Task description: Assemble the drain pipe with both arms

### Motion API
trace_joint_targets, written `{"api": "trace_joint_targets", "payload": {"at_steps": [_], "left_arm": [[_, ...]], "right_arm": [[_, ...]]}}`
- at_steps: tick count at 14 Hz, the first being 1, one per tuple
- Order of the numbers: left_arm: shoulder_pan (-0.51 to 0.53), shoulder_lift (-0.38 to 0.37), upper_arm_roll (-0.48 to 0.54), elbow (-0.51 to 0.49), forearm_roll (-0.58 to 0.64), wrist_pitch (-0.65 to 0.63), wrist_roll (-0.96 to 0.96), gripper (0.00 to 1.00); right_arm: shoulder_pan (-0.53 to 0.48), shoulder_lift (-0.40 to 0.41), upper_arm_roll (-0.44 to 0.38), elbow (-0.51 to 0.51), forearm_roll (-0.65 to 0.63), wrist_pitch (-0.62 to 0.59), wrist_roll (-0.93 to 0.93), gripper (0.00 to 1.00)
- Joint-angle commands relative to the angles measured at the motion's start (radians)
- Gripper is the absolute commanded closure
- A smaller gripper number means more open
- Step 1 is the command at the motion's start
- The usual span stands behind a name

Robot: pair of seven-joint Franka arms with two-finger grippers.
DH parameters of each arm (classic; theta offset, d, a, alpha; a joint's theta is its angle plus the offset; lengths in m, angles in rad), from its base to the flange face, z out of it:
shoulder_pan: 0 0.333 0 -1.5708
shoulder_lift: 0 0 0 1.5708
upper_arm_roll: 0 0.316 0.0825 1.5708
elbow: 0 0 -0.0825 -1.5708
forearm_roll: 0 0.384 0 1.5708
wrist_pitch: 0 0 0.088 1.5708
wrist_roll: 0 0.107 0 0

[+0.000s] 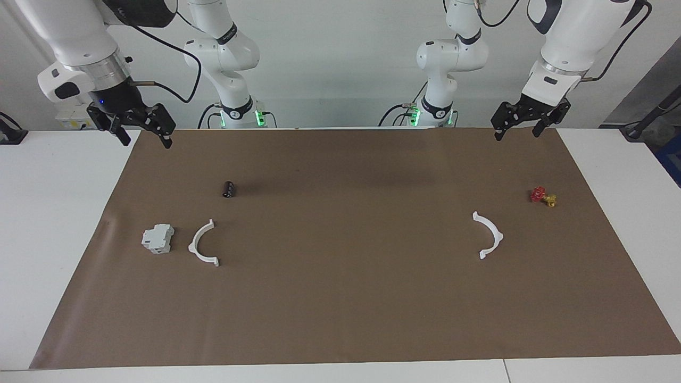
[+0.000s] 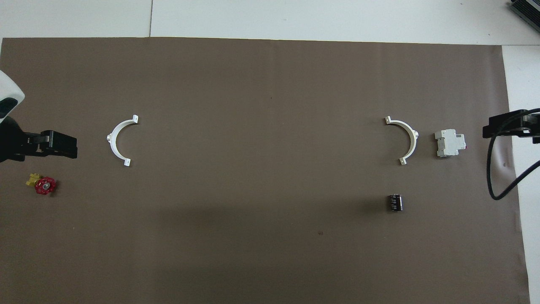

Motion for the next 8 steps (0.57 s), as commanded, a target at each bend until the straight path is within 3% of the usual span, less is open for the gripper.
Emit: {"api": "trace_joint_targets", "payload": {"at_steps": [1,8], "left_arm": [[-0.012,-0.026,0.011,-0.035,-0.015,0.024,0.012,0.00],[-0.012,-0.026,0.011,-0.035,-0.015,0.022,0.011,0.00]], "right_arm": [[-0.030,-0.041,0.003,-0.042,-0.006,0.016,0.005,0.00],[-0.025,-0.057,0.004,-0.084,-0.006,0.033,0.004,0.00]]}}
